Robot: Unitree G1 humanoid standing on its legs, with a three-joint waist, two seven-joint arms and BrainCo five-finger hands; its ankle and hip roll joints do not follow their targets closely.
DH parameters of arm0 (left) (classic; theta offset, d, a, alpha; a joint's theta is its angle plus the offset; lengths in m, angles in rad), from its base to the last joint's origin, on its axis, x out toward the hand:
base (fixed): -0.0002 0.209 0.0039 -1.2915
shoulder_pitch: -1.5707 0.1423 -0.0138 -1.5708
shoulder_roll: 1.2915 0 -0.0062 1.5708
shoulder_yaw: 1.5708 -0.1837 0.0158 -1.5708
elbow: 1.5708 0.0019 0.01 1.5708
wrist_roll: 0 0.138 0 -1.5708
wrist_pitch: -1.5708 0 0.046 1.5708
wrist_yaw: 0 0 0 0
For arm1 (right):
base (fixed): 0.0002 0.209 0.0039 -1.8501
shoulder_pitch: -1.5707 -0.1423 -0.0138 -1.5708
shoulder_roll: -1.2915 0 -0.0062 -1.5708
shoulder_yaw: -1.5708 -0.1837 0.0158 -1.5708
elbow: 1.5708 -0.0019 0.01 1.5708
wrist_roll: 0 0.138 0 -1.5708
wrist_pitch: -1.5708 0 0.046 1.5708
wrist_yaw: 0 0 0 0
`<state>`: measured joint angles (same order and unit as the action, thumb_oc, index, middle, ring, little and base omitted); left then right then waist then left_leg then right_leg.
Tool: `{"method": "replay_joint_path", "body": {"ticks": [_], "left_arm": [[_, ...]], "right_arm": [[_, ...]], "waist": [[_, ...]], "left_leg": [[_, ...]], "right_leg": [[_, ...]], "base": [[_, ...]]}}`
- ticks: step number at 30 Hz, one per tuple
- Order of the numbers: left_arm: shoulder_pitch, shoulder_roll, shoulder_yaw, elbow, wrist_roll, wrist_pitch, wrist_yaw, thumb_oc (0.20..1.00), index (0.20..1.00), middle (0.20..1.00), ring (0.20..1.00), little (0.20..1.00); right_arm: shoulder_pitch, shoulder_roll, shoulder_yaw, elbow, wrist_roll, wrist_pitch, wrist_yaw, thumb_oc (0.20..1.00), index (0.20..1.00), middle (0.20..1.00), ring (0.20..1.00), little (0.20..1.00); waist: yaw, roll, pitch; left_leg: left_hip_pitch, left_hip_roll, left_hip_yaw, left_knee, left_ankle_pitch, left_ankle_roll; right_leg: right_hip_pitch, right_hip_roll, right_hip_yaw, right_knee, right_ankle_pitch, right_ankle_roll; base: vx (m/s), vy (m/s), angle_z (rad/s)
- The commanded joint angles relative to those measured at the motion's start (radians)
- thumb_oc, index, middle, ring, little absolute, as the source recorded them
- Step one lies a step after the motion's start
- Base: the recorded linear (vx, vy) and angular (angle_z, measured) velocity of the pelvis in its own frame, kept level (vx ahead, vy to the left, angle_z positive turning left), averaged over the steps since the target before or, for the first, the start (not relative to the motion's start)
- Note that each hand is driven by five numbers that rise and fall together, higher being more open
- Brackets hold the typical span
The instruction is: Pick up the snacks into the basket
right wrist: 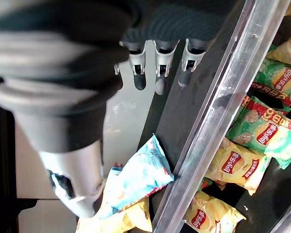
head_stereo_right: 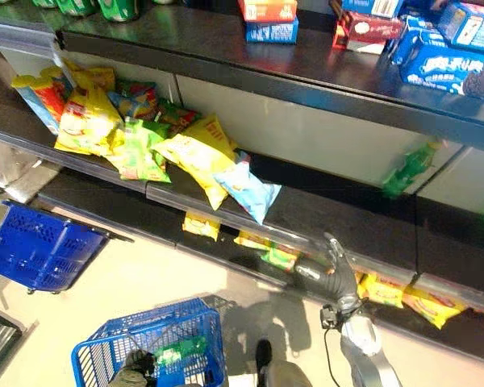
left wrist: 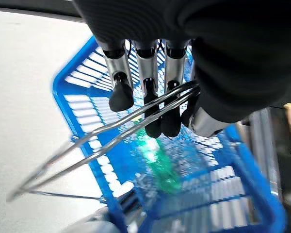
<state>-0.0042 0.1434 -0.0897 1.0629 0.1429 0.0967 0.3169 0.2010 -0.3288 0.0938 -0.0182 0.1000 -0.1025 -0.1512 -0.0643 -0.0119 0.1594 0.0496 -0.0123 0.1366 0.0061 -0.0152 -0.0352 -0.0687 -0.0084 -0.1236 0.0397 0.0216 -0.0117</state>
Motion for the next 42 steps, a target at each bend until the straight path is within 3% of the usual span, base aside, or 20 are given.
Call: {"method": "replay_joint_path", "body": {"ticks": [1,4,6,7,8,9,10,11,13,17,19,21,23,26,30,33,42], "left_arm": [[-0.024,0.026,-0.145,-0.093,0.157,-0.039,-0.023,0.200,0.200,0.200,0.200,0.200],[-0.020,0.062,-0.149,-0.167,0.185,-0.038,-0.003,0.200,0.200,0.200,0.200,0.200],[-0.006,0.057,-0.095,-0.129,0.114,-0.033,0.019,0.200,0.200,0.200,0.200,0.200],[0.002,0.042,-0.049,-0.072,0.062,-0.019,0.041,0.200,0.200,0.200,0.200,0.200],[0.002,0.041,-0.049,-0.070,0.061,-0.020,0.042,0.200,0.200,0.200,0.200,0.200],[0.000,0.024,-0.041,-0.023,0.054,-0.010,0.062,0.200,0.200,0.200,0.200,0.200],[-0.001,0.023,-0.041,-0.022,0.054,-0.011,0.063,0.200,0.200,0.200,0.200,0.200],[-0.001,0.016,-0.042,-0.014,0.050,-0.009,0.067,0.200,0.200,0.200,0.200,0.200],[0.001,0.005,-0.051,0.008,0.047,-0.003,0.074,0.200,0.200,0.200,0.200,0.200],[0.004,0.006,-0.061,0.018,0.060,-0.006,0.061,0.200,0.200,0.200,0.200,0.200],[-0.001,0.025,-0.075,0.023,0.091,-0.005,0.051,0.200,0.200,0.200,0.200,0.200],[-0.001,0.026,-0.074,0.023,0.091,-0.004,0.051,0.200,0.200,0.200,0.200,0.200],[-0.021,0.055,-0.091,0.017,0.113,-0.005,0.045,0.200,0.200,0.200,0.200,0.200],[-0.042,0.077,-0.113,0.013,0.133,0.000,0.036,0.200,0.200,0.200,0.200,0.200],[-0.054,0.094,-0.115,0.018,0.121,0.003,0.040,0.200,0.200,0.200,0.200,0.200],[-0.066,0.113,-0.115,0.032,0.105,0.008,0.048,0.200,0.200,0.200,0.200,0.200],[-0.089,0.116,-0.158,0.040,0.054,-0.011,0.069,0.200,0.200,0.200,0.200,0.200]], "right_arm": [[-0.025,-0.046,-0.051,-0.094,-0.005,-0.053,-0.031,1.000,1.000,1.000,1.000,1.000],[-0.048,-0.064,-0.059,-0.091,-0.026,-0.054,-0.047,1.000,1.000,1.000,1.000,1.000],[-0.051,-0.062,-0.067,-0.087,-0.035,-0.047,-0.053,1.000,1.000,1.000,1.000,1.000],[-0.055,-0.061,-0.073,-0.093,-0.045,-0.040,-0.060,1.000,1.000,1.000,1.000,1.000],[-0.055,-0.062,-0.073,-0.093,-0.046,-0.040,-0.060,1.000,1.000,1.000,1.000,1.000],[-0.067,-0.063,-0.078,-0.089,-0.060,-0.038,-0.080,1.000,1.000,1.000,1.000,1.000],[-0.068,-0.063,-0.078,-0.089,-0.060,-0.038,-0.081,1.000,1.000,1.000,1.000,1.000],[-0.082,-0.072,-0.080,-0.080,-0.078,-0.035,-0.095,1.000,1.000,1.000,1.000,1.000],[-0.118,-0.104,-0.094,-0.065,-0.126,-0.022,-0.129,1.000,1.000,1.000,1.000,1.000],[-0.138,-0.117,-0.103,-0.055,-0.138,-0.007,-0.128,1.000,1.000,1.000,1.000,1.000],[-0.184,-0.125,-0.104,-0.027,-0.152,0.012,-0.130,1.000,1.000,1.000,1.000,1.000],[-0.186,-0.125,-0.103,-0.026,-0.152,0.011,-0.130,1.000,1.000,1.000,1.000,1.000],[-0.276,-0.139,-0.070,0.014,-0.179,0.040,-0.125,1.000,1.000,1.000,1.000,1.000],[-0.372,-0.146,-0.032,0.057,-0.180,0.059,-0.129,1.000,1.000,1.000,1.000,1.000],[-0.506,-0.149,0.039,0.136,-0.173,0.080,-0.128,1.000,1.000,1.000,1.000,1.000],[-0.647,-0.143,0.117,0.218,-0.146,0.096,-0.128,1.000,1.000,1.000,1.000,1.000],[-0.946,-0.152,0.278,0.576,-0.110,0.130,-0.115,1.000,1.000,1.000,1.000,1.000]], "waist": [[-0.002,-0.006,0.033],[0.003,-0.004,0.039],[0.003,0.000,0.038],[0.012,-0.003,0.026],[0.013,-0.004,0.027],[0.023,0.006,0.022],[0.023,0.006,0.022],[0.028,0.014,0.023],[0.039,0.035,0.024],[0.040,0.044,0.016],[0.051,0.026,0.001],[0.052,0.025,0.002],[0.070,-0.012,0.011],[0.086,-0.035,0.034],[0.110,-0.055,0.056],[0.136,-0.076,0.084],[0.190,-0.101,0.138]], "left_leg": [[-0.160,-0.069,0.024,0.416,-0.041,-0.054],[-0.186,-0.070,-0.014,0.452,-0.037,-0.070],[-0.175,-0.003,-0.003,0.388,-0.047,-0.051],[-0.148,0.065,-0.008,0.247,-0.057,-0.032],[-0.139,0.064,-0.006,0.236,-0.054,-0.032],[-0.128,0.130,-0.051,0.089,0.014,-0.037],[-0.121,0.130,-0.051,0.078,0.019,-0.038],[-0.129,0.162,-0.082,0.024,0.070,-0.049],[-0.139,0.184,-0.124,-0.040,0.135,-0.078],[-0.112,0.177,-0.088,-0.057,0.111,-0.084],[-0.090,0.149,-0.070,-0.091,0.097,-0.071],[-0.089,0.147,-0.068,-0.091,0.096,-0.070],[-0.082,0.096,-0.041,-0.092,0.066,-0.029],[-0.096,0.066,-0.028,-0.086,0.050,-0.005],[-0.107,0.056,0.002,-0.093,0.043,0.000],[-0.121,0.063,0.040,-0.093,0.045,-0.006],[-0.176,0.064,0.027,-0.093,0.072,-0.013]], "right_leg": [[0.036,-0.010,0.007,-0.075,0.040,0.088],[0.045,-0.025,0.000,-0.084,0.038,0.086],[0.049,-0.036,0.010,-0.077,0.028,0.092],[0.052,-0.049,0.025,-0.071,0.018,0.101],[0.055,-0.050,0.026,-0.071,0.016,0.101],[0.051,-0.051,0.037,-0.070,0.008,0.112],[0.051,-0.051,0.036,-0.068,0.006,0.111],[0.051,-0.050,0.043,-0.068,-0.004,0.116],[0.076,-0.056,0.053,-0.084,-0.023,0.130],[0.103,-0.080,0.043,-0.104,-0.020,0.148],[0.101,-0.116,0.038,-0.102,-0.002,0.171],[0.101,-0.117,0.040,-0.101,-0.003,0.172],[0.076,-0.167,0.063,-0.069,0.009,0.202],[0.036,-0.197,0.084,-0.040,0.027,0.221],[-0.010,-0.208,0.066,-0.043,0.077,0.236],[-0.058,-0.203,-0.006,-0.065,0.145,0.240],[-0.079,-0.187,-0.035,-0.109,0.170,0.222]], "base": [[0.02,-0.024,0.16],[0.02,0.003,0.19],[0.11,0.106,0.01],[0.15,0.140,0.02],[0.19,0.233,-0.05],[0.09,0.122,-0.18],[0.12,0.186,-0.31],[0.07,0.118,-0.25],[0.15,0.275,-0.20],[0.13,0.223,-0.04],[0.15,0.238,0.00],[0.08,0.176,-0.04],[0.09,0.353,0.03],[-0.01,0.176,-0.18],[-0.08,0.141,-0.23],[-0.09,0.041,-0.74],[-0.04,0.006,-0.07]]}}
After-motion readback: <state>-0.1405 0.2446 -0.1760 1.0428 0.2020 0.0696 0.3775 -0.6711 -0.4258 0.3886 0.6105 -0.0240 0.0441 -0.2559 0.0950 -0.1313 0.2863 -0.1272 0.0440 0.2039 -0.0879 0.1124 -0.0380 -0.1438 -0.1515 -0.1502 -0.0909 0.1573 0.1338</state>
